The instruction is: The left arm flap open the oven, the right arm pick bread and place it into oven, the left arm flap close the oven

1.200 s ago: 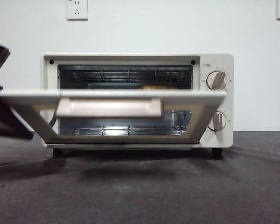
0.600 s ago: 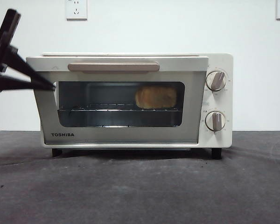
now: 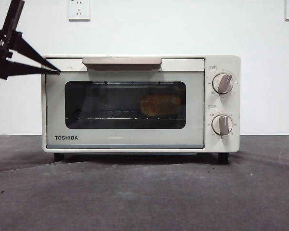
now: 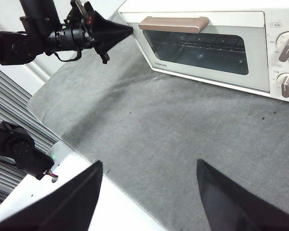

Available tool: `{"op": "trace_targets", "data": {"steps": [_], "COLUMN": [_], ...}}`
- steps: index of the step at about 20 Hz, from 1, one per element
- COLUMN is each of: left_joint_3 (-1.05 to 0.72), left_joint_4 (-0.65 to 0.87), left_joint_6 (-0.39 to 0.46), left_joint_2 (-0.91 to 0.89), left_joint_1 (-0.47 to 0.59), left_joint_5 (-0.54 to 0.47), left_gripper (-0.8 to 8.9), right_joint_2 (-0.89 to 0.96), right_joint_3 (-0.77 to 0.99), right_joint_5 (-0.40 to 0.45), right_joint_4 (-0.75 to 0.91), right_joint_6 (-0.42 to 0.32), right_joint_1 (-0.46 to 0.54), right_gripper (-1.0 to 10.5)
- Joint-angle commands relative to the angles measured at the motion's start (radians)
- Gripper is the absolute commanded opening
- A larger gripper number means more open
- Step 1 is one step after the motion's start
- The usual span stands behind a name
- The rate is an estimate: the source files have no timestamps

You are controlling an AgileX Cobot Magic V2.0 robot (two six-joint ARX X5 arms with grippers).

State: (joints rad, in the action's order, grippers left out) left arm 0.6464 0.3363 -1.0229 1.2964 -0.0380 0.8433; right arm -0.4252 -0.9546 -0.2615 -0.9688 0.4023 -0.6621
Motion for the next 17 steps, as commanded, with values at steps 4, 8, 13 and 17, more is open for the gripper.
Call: {"op": "trace_targets", "data": {"steps": [4, 8, 13, 17], "left_joint_3": [0.017, 0.017, 0.017, 0.017], "left_joint_4": [0.080, 0.074, 0.064, -0.023], "left_joint_6": [-0.057, -0.035, 0.031, 0.209], "left_joint_2": [-0.025, -0.093, -0.209, -0.336], "left_joint_1": [-0.002, -0.001, -0.002, -0.002], "left_joint_5": [0.066, 0.074, 0.087, 0.100], "left_gripper": [0.16, 0.16, 0.16, 0.16], "right_joint_2": [-0.003, -0.003, -0.003, -0.003], "right_joint_3": [-0.018, -0.018, -0.018, -0.018], "right_joint_5": [0.007, 0.007, 0.008, 0.008], "right_joint_4": [0.002, 0.003, 0.003, 0.003], "right_joint_6": [0.016, 0.004, -0.004, -0.026], "right_joint_1": [-0.009, -0.009, -0.009, -0.009], "right_gripper": [3.1, 3.1, 3.1, 0.5]}}
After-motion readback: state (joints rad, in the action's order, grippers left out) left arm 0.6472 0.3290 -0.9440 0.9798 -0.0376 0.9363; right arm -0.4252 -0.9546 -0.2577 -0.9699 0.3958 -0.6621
